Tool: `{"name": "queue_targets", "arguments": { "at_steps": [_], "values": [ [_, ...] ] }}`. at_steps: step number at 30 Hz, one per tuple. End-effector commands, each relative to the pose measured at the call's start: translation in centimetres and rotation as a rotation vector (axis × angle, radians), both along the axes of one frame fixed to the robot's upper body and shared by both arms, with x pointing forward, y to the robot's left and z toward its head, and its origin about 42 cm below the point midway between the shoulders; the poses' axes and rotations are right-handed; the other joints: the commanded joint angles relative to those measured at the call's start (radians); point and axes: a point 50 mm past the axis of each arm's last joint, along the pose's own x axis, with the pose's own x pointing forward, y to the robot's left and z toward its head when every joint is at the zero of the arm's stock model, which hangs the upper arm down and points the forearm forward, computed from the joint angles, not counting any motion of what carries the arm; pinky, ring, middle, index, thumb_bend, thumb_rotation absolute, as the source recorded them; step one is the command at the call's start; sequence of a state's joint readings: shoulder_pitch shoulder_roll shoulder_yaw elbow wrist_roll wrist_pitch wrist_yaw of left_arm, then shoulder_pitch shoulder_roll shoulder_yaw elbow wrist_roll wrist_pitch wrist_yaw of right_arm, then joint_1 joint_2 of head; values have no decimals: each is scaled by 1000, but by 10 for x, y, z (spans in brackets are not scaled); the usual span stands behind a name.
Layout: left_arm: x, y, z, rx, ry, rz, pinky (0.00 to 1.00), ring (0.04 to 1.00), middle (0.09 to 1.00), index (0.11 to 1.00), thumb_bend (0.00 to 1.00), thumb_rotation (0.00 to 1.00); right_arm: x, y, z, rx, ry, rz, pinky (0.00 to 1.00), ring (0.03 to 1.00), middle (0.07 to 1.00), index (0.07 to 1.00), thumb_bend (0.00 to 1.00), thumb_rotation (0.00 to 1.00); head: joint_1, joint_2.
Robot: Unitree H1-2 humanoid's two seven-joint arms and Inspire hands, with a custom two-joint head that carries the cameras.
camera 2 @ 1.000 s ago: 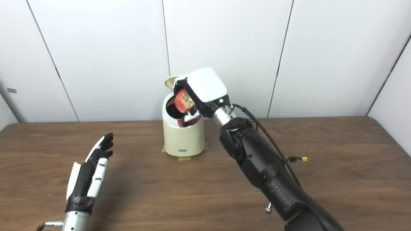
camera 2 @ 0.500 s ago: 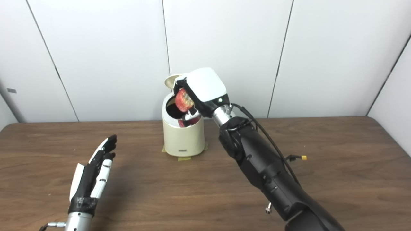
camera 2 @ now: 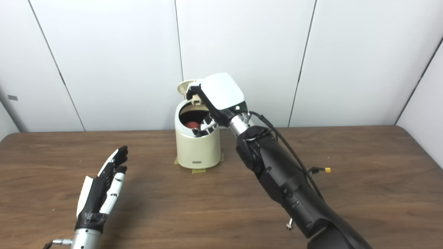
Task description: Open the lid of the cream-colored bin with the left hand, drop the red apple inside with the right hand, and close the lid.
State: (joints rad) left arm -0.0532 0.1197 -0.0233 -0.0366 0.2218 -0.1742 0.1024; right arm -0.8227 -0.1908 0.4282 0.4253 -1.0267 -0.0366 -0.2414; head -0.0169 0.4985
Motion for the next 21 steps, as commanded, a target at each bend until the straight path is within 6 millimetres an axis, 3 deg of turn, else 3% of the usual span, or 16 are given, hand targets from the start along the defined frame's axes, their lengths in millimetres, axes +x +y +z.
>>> {"name": "queue_targets", "arguments": {
  "at_steps": [1, 14, 16, 17, 18, 19, 21],
  "values": [
    [-9, -7, -12, -1, 35, -8, 848, 907, 920, 919, 218, 828, 5, 4, 42, 21, -103, 11, 469, 572, 636, 580, 1000, 54, -1, 1],
    [-9, -5, -13, 8, 34, -10, 844, 906, 921, 925, 247, 916, 4, 1, 39, 52, -119, 37, 468, 567, 624, 572, 981, 159, -1, 3],
    [-9, -5, -13, 9, 35, -10, 842, 903, 919, 925, 251, 920, 3, -1, 37, 88, -172, 56, 438, 516, 565, 518, 912, 187, 0, 4],
    [-9, -5, -13, 8, 34, -11, 841, 902, 918, 925, 251, 921, 2, -2, 36, 106, -195, 62, 412, 478, 529, 499, 722, 168, 0, 4],
    [-9, -5, -13, 5, 33, -11, 843, 904, 918, 924, 248, 920, 1, -4, 35, 130, -219, 67, 363, 421, 485, 484, 603, 157, 0, 5],
    [-8, -5, -13, 2, 34, -10, 843, 904, 918, 923, 245, 917, -1, -7, 35, 160, -239, 68, 327, 383, 455, 477, 562, 151, 0, 4],
    [-8, -4, -14, -1, 37, -8, 847, 905, 918, 924, 251, 912, -6, -12, 34, 228, -257, 58, 245, 306, 508, 437, 530, 29, 1, 3]
  ]
}}
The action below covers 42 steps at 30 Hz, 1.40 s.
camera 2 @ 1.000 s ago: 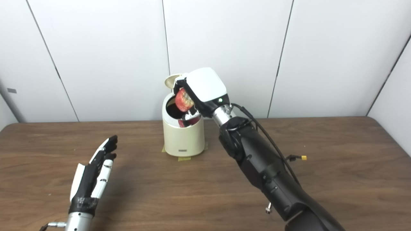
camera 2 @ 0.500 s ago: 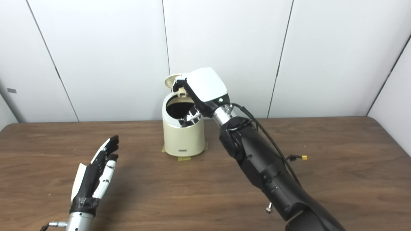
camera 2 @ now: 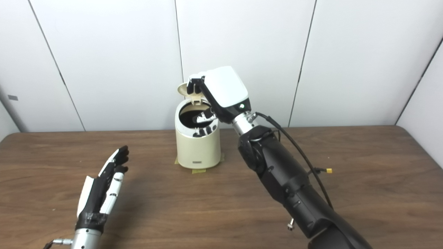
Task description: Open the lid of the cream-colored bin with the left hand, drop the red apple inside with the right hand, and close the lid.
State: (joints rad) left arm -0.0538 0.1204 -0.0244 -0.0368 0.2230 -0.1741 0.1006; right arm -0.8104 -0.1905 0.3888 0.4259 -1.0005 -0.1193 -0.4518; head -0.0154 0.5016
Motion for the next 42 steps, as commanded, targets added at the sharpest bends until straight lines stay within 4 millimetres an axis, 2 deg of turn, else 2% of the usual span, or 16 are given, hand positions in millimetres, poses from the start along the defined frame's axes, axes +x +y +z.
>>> {"name": "queue_targets", "arguments": {
  "at_steps": [1, 4, 9, 10, 12, 13, 14, 15, 18, 21, 23, 27, 28, 35, 38, 42],
  "values": [
    [-8, -4, -14, -2, 36, -5, 845, 903, 917, 925, 252, 912, -4, -6, 26, 115, -81, 5, 211, 276, 514, 431, 525, 12, 2, 0],
    [-7, -4, -13, 8, 30, -6, 832, 898, 913, 923, 248, 909, -20, -19, 21, 242, -19, 18, 190, 258, 517, 437, 521, 5, 5, 1],
    [-6, -3, -13, 6, 26, 0, 824, 894, 909, 917, 235, 879, -52, -44, -4, 436, 150, 34, 248, 321, 455, 484, 518, 2, 4, -3],
    [-6, -2, -14, 4, 27, -2, 825, 894, 908, 917, 237, 879, -61, -52, -16, 477, 203, 51, 255, 331, 454, 489, 517, 3, 3, -3],
    [-6, -1, -13, -2, 30, -6, 830, 897, 912, 916, 236, 878, -75, -64, -33, 529, 269, 80, 359, 457, 542, 490, 491, 121, 2, -3],
    [-7, -1, -13, -2, 29, -6, 830, 898, 913, 916, 236, 878, -84, -70, -47, 565, 306, 86, 376, 477, 555, 490, 488, 137, 1, -2],
    [-7, -1, -13, -2, 29, -6, 831, 898, 912, 914, 235, 877, -89, -74, -55, 588, 329, 87, 422, 524, 587, 559, 394, 336, 1, -2],
    [-7, 0, -13, -1, 29, -5, 832, 898, 912, 913, 234, 876, -94, -77, -62, 614, 353, 86, 450, 554, 607, 602, 336, 473, 1, -2],
    [-7, 1, -14, -5, 25, -6, 832, 893, 902, 902, 229, 875, -112, -86, -89, 691, 442, 64, 547, 639, 665, 675, 264, 661, 1, -2],
    [-7, 2, -13, 13, 20, -1, 817, 876, 878, 868, 201, 863, -125, -94, -113, 728, 490, 57, 565, 664, 691, 701, 232, 625, 2, -2],
    [-7, 3, -12, 21, 15, -1, 811, 870, 870, 857, 193, 859, -130, -97, -124, 745, 516, 41, 553, 653, 687, 696, 228, 537, 2, -1],
    [-7, 4, -12, 62, 3, 5, 778, 852, 853, 841, 158, 831, -136, -101, -139, 790, 551, 19, 499, 616, 662, 663, 251, 284, 9, -6],
    [-7, 5, -12, 77, 1, 8, 766, 844, 847, 836, 158, 830, -137, -101, -143, 795, 557, 17, 491, 613, 661, 662, 255, 264, 9, -5],
    [-10, 10, -8, 79, -24, 16, 751, 829, 838, 826, 170, 703, -143, -102, -152, 810, 581, 11, 590, 691, 722, 702, 248, 323, 11, 0],
    [-5, 12, 14, 77, -83, 21, 760, 838, 850, 836, 196, 738, -146, -101, -152, 816, 601, -4, 635, 729, 741, 720, 221, 360, 15, 5],
    [10, 12, 54, 69, -196, 27, 744, 830, 837, 818, 230, 742, -147, -101, -151, 806, 611, -8, 637, 729, 732, 711, 198, 317, 16, 14]
  ]
}}
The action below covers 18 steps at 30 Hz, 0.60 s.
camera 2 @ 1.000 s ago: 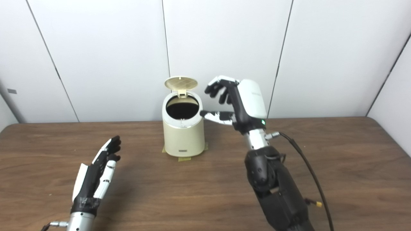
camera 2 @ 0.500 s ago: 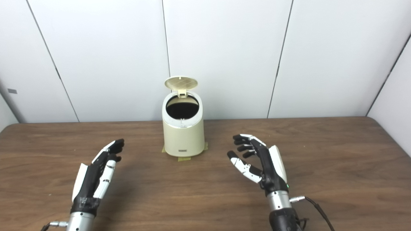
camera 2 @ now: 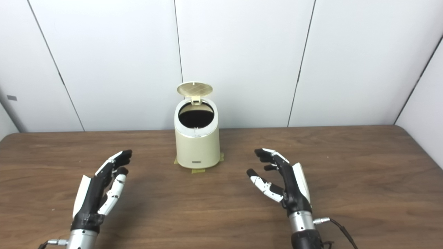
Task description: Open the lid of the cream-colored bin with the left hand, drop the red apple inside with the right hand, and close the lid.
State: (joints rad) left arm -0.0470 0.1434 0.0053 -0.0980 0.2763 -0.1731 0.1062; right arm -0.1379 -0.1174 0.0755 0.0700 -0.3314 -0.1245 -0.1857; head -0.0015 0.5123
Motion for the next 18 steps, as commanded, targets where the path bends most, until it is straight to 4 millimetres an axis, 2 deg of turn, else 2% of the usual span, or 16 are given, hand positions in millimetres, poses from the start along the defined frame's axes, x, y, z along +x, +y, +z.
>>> {"name": "queue_targets", "arguments": {
  "at_steps": [1, 4, 7, 10, 15, 18],
  "values": [
    [22, -4, 52, -9, -178, -13, 742, 838, 843, 822, 276, 764, 3, 3, 12, -6, -44, 14, 623, 719, 727, 710, 196, 310, 4, 3],
    [39, -10, 86, 6, -273, -11, 767, 847, 843, 823, 342, 847, 2, 3, 12, -27, -41, 14, 606, 707, 720, 707, 198, 299, 6, 2],
    [60, -23, 133, 103, -354, -4, 843, 882, 866, 849, 389, 930, 3, 3, 12, -44, -44, 14, 589, 695, 710, 700, 196, 287, 6, 1],
    [80, -43, 174, 232, -380, 13, 967, 962, 932, 909, 512, 992, 4, 3, 11, -37, -37, 14, 590, 695, 711, 703, 196, 269, 4, 0],
    [95, -74, 211, 371, -398, 46, 1000, 999, 989, 939, 658, 1000, 5, 5, 10, -23, -39, 15, 590, 693, 708, 700, 193, 263, 2, -1],
    [101, -93, 229, 466, -404, 43, 1000, 1000, 971, 941, 713, 1000, 4, 7, 8, -6, -35, 16, 596, 696, 712, 700, 199, 297, 7, -2]
  ]
}}
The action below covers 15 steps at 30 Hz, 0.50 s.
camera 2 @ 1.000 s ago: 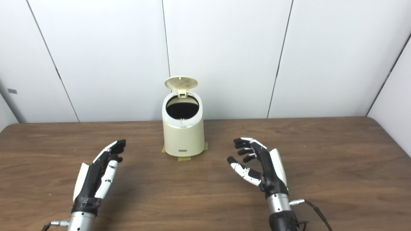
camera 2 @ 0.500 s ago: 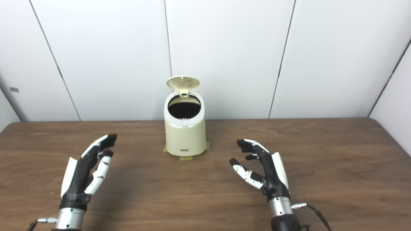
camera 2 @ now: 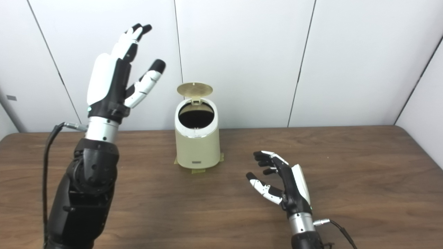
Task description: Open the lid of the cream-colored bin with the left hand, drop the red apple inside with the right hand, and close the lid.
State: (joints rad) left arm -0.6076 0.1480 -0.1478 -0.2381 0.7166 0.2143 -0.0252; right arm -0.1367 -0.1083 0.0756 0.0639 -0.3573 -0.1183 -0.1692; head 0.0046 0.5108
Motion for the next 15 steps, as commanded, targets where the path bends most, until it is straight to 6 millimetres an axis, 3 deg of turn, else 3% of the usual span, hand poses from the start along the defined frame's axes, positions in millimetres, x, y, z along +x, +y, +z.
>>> {"name": "queue_targets", "arguments": {
  "at_steps": [1, 5, 7, 15],
  "values": [
    [6, -11, 34, 72, -64, 18, 1000, 1000, 953, 927, 736, 1000, 5, 3, 7, 19, -40, 6, 592, 694, 712, 700, 200, 296, 4, -3],
    [17, -28, 43, 227, 10, 20, 1000, 1000, 933, 896, 845, 1000, 5, 7, 6, 19, -25, 5, 590, 693, 716, 705, 205, 309, -5, -6],
    [23, -34, 45, 299, 50, 28, 1000, 1000, 934, 902, 879, 1000, 6, 10, 6, 0, -33, 7, 583, 682, 704, 693, 204, 271, -6, -6],
    [47, -50, 50, 452, 81, 87, 1000, 994, 848, 824, 928, 1000, 9, 16, 2, 7, -20, 23, 585, 680, 705, 699, 212, 254, -4, -16]
  ]
}}
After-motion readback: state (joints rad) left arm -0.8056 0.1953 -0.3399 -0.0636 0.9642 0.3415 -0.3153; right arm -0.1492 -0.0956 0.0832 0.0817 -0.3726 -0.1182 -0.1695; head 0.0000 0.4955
